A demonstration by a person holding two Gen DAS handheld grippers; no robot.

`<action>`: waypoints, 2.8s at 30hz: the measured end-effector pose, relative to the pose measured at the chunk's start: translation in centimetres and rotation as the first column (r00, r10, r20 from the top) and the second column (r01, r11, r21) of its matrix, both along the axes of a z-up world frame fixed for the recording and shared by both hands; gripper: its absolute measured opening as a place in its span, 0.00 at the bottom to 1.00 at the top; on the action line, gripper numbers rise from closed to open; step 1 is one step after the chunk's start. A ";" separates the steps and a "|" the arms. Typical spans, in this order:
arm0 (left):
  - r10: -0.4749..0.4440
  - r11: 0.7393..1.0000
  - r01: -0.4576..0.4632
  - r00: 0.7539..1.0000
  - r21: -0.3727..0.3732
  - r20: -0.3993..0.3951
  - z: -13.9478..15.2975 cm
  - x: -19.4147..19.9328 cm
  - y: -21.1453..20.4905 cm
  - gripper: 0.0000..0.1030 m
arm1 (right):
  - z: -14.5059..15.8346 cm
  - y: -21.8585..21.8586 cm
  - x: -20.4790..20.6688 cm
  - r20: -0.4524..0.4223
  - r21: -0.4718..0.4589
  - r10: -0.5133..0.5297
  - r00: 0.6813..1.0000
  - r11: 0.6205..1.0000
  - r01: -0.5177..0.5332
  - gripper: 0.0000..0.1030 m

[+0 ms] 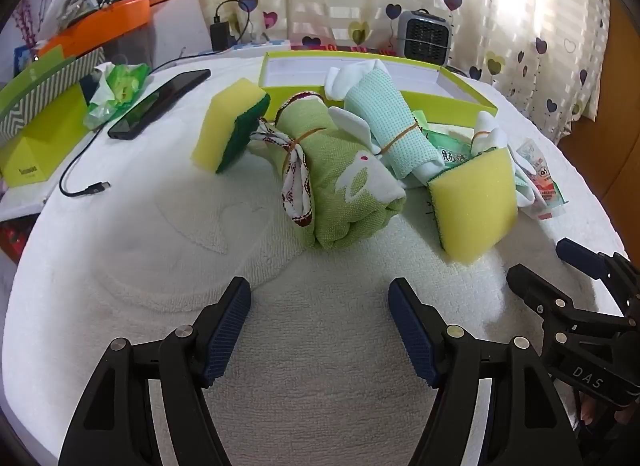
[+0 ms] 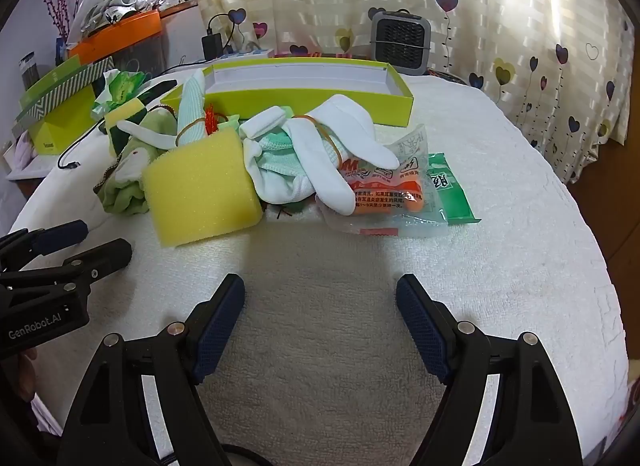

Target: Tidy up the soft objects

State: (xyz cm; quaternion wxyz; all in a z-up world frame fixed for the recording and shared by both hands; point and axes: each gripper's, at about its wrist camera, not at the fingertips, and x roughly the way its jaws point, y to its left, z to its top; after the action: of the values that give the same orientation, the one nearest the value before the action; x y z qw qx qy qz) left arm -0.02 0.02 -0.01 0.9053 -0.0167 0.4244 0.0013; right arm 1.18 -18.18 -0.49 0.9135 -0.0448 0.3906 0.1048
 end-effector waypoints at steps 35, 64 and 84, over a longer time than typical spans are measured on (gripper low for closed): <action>0.001 1.000 -0.001 1.000 0.000 0.002 0.0 0.0 0.0 0.69 | -0.2 0.4 -0.2 0.001 0.001 -0.001 1.000 1.000 0.001 0.76; -0.064 0.998 0.064 0.998 -0.028 -0.023 0.3 0.2 1.1 0.70 | 0.7 0.7 -0.8 0.015 0.079 0.047 0.999 0.996 -0.048 0.76; 0.000 0.993 0.002 1.000 -0.118 0.016 2.6 2.7 8.7 0.70 | 1.9 3.2 1.4 -0.027 0.334 -0.002 1.000 0.942 0.011 0.76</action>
State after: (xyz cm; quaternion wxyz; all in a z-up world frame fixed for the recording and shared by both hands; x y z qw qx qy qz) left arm 2.64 8.73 2.57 0.9062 -0.0699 0.4164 -0.0244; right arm 2.57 -14.97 1.42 0.9030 0.1136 0.3792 0.1670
